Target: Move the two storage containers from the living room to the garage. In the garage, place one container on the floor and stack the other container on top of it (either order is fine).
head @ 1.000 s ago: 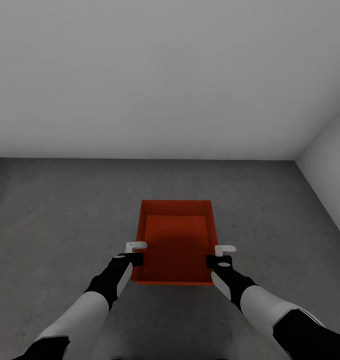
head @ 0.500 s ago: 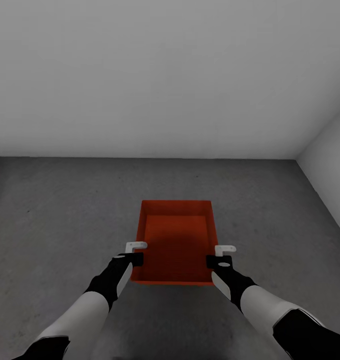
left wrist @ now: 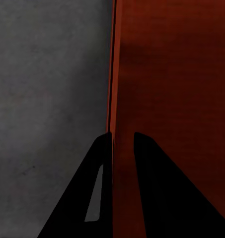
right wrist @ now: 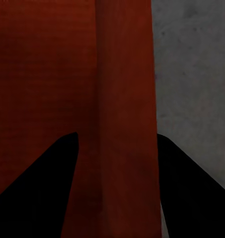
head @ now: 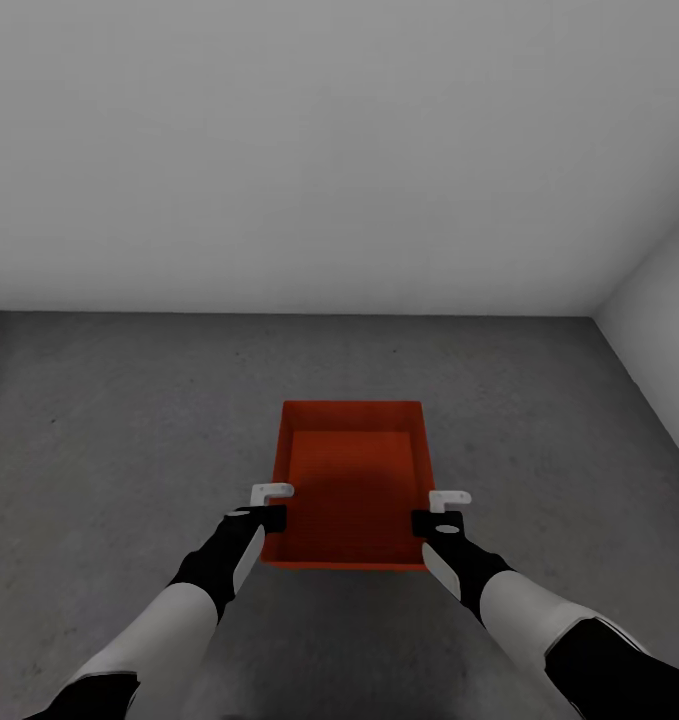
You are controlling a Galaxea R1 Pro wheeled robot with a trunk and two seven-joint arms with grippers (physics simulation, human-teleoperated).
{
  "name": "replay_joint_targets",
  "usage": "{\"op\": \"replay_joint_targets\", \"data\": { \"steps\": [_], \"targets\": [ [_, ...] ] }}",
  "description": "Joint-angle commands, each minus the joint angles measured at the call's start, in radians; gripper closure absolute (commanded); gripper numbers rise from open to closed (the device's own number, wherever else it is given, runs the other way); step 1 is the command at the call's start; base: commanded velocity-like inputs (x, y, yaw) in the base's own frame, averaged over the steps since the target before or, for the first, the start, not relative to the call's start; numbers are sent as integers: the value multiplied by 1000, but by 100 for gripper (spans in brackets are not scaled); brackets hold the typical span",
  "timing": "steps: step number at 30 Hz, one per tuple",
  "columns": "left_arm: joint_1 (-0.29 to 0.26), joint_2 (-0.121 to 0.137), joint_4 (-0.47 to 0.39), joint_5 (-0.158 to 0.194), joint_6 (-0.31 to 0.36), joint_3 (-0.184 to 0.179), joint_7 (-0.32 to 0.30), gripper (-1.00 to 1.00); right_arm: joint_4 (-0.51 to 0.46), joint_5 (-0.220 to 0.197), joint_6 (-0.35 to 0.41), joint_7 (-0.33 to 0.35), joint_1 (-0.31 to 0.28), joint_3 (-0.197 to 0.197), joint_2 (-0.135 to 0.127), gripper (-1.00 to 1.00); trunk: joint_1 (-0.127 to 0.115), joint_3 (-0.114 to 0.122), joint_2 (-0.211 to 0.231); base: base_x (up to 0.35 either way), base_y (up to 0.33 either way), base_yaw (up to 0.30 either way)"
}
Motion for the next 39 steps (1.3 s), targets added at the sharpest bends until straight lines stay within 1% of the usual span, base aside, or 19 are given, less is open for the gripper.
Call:
{"op": "replay_joint_targets", "data": {
  "steps": [1, 6, 34, 35, 39],
  "targets": [
    [0, -2, 0, 10, 4, 5, -1, 100, -4, 1, 4, -6, -1, 10, 0, 100, 4, -4, -7, 0, 0, 0],
    [0, -2, 0, 10, 4, 5, -2, 100, -4, 1, 4, -6, -1, 10, 0, 100, 23, -19, -42, 0, 0, 0],
    [0, 0, 0, 9, 5, 5, -3, 100, -4, 3, 6, -5, -1, 10, -6, 100, 23, -19, -42, 0, 0, 0],
    [0, 0, 0, 9, 5, 5, -3, -100, -4, 3, 6, -5, -1, 10, -6, -100, 23, -19, -42, 0, 0, 0],
    [0, -1, 0, 9, 12, 4, -2, -100, -4, 3, 6, -6, -1, 10, -5, -100, 23, -19, -42, 0, 0, 0]
  ]
}}
